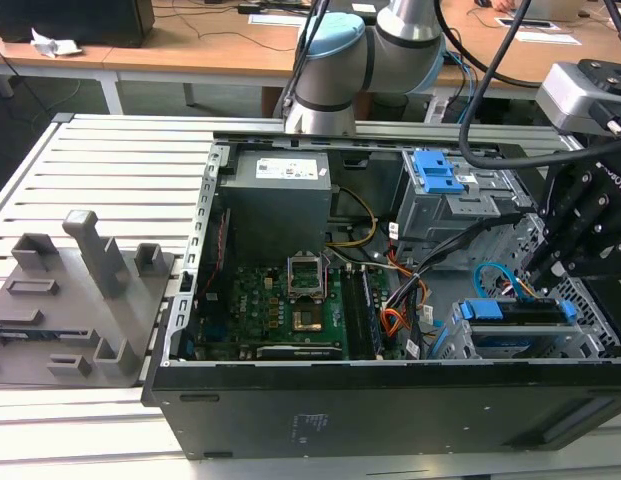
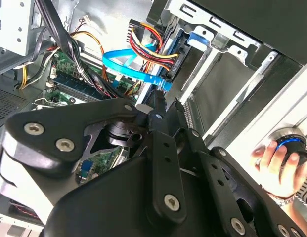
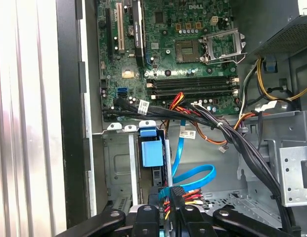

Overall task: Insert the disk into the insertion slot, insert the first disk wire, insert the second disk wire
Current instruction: 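Insert the second disk wire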

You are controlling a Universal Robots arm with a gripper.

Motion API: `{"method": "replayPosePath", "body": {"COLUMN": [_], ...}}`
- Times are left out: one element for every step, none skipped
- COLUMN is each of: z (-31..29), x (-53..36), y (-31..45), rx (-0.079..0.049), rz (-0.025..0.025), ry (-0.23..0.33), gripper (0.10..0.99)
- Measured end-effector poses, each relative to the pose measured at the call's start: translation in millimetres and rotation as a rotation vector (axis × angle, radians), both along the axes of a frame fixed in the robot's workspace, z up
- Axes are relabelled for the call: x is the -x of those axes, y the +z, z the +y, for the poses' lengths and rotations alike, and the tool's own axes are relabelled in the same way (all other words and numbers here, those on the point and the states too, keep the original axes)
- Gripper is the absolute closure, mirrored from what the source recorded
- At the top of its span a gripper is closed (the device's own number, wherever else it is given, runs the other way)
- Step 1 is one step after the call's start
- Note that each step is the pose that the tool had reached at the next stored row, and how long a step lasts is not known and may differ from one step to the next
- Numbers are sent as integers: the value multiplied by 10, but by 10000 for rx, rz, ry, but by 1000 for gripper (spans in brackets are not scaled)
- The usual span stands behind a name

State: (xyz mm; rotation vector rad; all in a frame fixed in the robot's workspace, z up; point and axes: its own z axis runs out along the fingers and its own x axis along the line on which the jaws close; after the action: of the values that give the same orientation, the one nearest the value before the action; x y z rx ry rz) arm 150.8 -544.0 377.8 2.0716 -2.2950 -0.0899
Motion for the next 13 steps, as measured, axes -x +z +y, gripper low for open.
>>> {"method": "replayPosePath", "body": {"z": [0,0,0,0,0,0,0,0,0,0,0,0,0], "x": [0,0,0,0,0,0,0,0,0,0,0,0,0], "y": [0,0,0,0,0,1,1,1,1,2,2,2,2], "rx": [0,-1,-2,0,-1,0,-1,0,-1,0,0,0,-1], "rz": [0,0,0,0,0,0,0,0,0,0,0,0,0], "ry": [0,0,0,0,0,0,0,0,0,0,0,0,0], "gripper": [847,847,847,847,863,863,929,980,980,980,980,980,980]}}
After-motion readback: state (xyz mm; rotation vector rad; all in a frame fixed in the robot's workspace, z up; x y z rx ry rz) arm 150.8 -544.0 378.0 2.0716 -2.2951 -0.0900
